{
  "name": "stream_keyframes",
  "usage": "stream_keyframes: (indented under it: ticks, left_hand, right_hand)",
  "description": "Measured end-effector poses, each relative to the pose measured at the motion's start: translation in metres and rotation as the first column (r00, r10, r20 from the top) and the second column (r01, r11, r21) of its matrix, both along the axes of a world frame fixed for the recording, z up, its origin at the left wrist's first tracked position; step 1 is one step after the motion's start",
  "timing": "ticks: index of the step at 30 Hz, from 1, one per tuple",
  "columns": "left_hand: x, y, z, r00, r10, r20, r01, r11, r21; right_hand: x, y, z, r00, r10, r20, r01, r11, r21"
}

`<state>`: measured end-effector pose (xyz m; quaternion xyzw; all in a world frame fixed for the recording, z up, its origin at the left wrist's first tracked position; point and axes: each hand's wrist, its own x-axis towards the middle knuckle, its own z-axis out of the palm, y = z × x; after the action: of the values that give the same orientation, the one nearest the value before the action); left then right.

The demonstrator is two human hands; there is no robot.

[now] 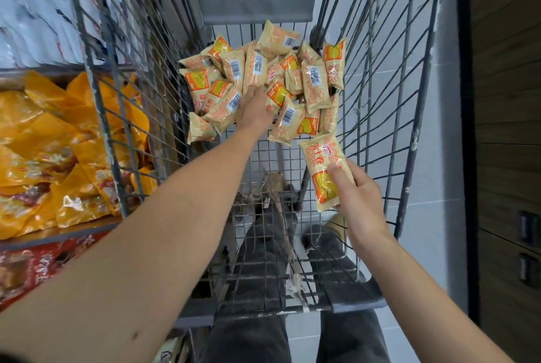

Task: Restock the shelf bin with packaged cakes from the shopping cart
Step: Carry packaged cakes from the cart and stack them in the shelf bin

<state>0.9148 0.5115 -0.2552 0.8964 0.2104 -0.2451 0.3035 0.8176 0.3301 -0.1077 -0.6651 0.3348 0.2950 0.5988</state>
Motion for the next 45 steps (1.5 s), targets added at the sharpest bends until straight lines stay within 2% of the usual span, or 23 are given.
stream_keyframes:
  ticks: [5, 8, 10, 12, 14, 19, 25, 28, 31, 35, 38, 40, 42, 45]
  left_hand:
    - [0.008, -0.004, -0.016, 0.994, -0.062, -0.095, 0.076, 0.985, 0.154]
    - [0.005, -0.009, -0.018, 0.992, -0.021, -0.127, 0.041, 0.987, 0.158]
    - [0.0, -0.01, -0.016, 0.992, 0.047, -0.118, -0.037, 0.996, 0.083]
    - [-0.008, -0.009, -0.009, 0.984, 0.152, -0.097, -0.158, 0.986, -0.06]
    - [-0.022, -0.007, 0.003, 0.972, 0.221, -0.085, -0.234, 0.951, -0.201]
    - [-0.07, -0.002, 0.057, 0.935, 0.337, -0.109, -0.351, 0.842, -0.411]
    - [-0.12, -0.003, 0.153, 0.934, 0.324, -0.152, -0.351, 0.747, -0.565]
    - [-0.147, -0.008, 0.202, 0.946, 0.285, -0.154, -0.32, 0.754, -0.573]
    - [-0.181, -0.015, 0.245, 0.954, 0.283, -0.095, -0.288, 0.789, -0.542]
    - [-0.244, -0.03, 0.288, 0.939, 0.344, -0.004, -0.316, 0.859, -0.403]
    - [-0.302, -0.051, 0.311, 0.862, 0.499, 0.091, -0.44, 0.824, -0.357]
    - [-0.348, -0.074, 0.322, 0.765, 0.625, 0.156, -0.555, 0.763, -0.331]
    - [-0.396, -0.103, 0.329, 0.621, 0.76, 0.191, -0.684, 0.645, -0.342]
    - [-0.462, -0.139, 0.337, 0.34, 0.924, 0.178, -0.818, 0.383, -0.428]
  right_hand:
    - [-0.001, 0.006, -0.004, 1.0, 0.021, -0.005, -0.021, 0.999, 0.031]
    - [0.0, 0.007, -0.006, 1.0, 0.011, -0.005, -0.011, 0.999, 0.033]
    - [0.001, 0.005, -0.006, 1.0, 0.009, 0.002, -0.009, 1.0, 0.024]
    - [0.001, 0.004, -0.005, 1.0, -0.004, 0.004, 0.004, 1.0, 0.025]
    - [0.0, 0.003, -0.002, 1.0, -0.008, 0.005, 0.007, 1.0, 0.028]
    - [0.001, 0.004, 0.017, 1.0, -0.015, 0.011, 0.014, 0.998, 0.054]
    - [-0.003, -0.005, 0.066, 0.993, 0.09, 0.078, -0.092, 0.996, 0.022]
    - [-0.014, -0.014, 0.099, 0.983, 0.136, 0.123, -0.138, 0.99, 0.011]
    - [-0.03, -0.026, 0.131, 0.959, 0.213, 0.187, -0.219, 0.976, 0.01]
    - [-0.065, -0.045, 0.158, 0.903, 0.328, 0.277, -0.34, 0.94, -0.006]
    - [-0.092, -0.057, 0.168, 0.828, 0.456, 0.326, -0.481, 0.877, -0.004]
    - [-0.111, -0.062, 0.173, 0.751, 0.564, 0.343, -0.597, 0.802, -0.014]
    - [-0.128, -0.063, 0.178, 0.663, 0.654, 0.363, -0.694, 0.719, -0.029]
    - [-0.152, -0.052, 0.188, 0.52, 0.766, 0.379, -0.815, 0.578, -0.051]
